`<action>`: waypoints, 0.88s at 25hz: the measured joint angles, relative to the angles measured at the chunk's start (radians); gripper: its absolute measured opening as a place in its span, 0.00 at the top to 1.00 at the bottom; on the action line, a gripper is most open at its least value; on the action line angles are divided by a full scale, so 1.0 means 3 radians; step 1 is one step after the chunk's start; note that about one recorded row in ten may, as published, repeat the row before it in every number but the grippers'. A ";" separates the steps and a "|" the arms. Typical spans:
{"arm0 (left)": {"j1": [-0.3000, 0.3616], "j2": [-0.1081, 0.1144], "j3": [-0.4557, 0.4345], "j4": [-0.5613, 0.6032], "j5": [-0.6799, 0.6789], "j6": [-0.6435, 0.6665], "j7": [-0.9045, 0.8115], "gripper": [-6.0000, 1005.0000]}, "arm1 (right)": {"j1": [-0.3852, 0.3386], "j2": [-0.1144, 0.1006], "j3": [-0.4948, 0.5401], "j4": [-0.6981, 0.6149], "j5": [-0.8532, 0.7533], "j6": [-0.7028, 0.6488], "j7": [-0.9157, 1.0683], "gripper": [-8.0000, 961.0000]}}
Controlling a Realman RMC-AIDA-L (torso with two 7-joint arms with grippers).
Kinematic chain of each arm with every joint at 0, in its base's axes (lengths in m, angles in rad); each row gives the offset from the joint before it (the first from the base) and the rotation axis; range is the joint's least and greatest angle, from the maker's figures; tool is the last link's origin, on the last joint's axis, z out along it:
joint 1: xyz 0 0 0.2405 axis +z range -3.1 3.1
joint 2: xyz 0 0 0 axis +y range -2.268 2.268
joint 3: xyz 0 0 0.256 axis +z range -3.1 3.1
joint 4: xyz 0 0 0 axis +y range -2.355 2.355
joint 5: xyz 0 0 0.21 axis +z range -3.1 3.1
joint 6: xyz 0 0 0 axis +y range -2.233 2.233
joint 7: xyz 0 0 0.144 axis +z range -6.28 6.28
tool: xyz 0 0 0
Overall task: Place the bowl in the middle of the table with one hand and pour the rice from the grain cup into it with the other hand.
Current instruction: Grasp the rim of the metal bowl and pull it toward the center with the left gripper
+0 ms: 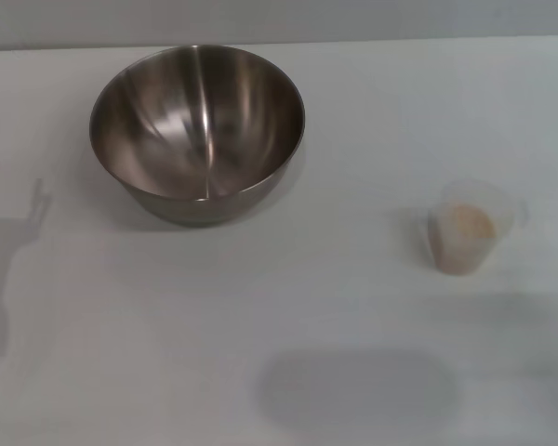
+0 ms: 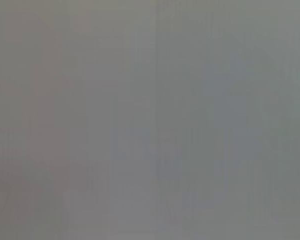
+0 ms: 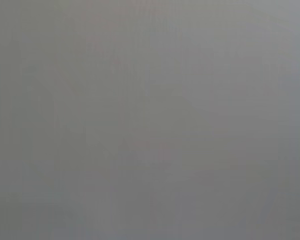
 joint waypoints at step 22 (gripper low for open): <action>-0.0034 0.0354 -0.0142 -0.1634 0.0208 -0.1425 0.0619 0.18 | -0.0018 0.0000 0.0000 0.0000 0.0000 -0.0013 0.0000 0.14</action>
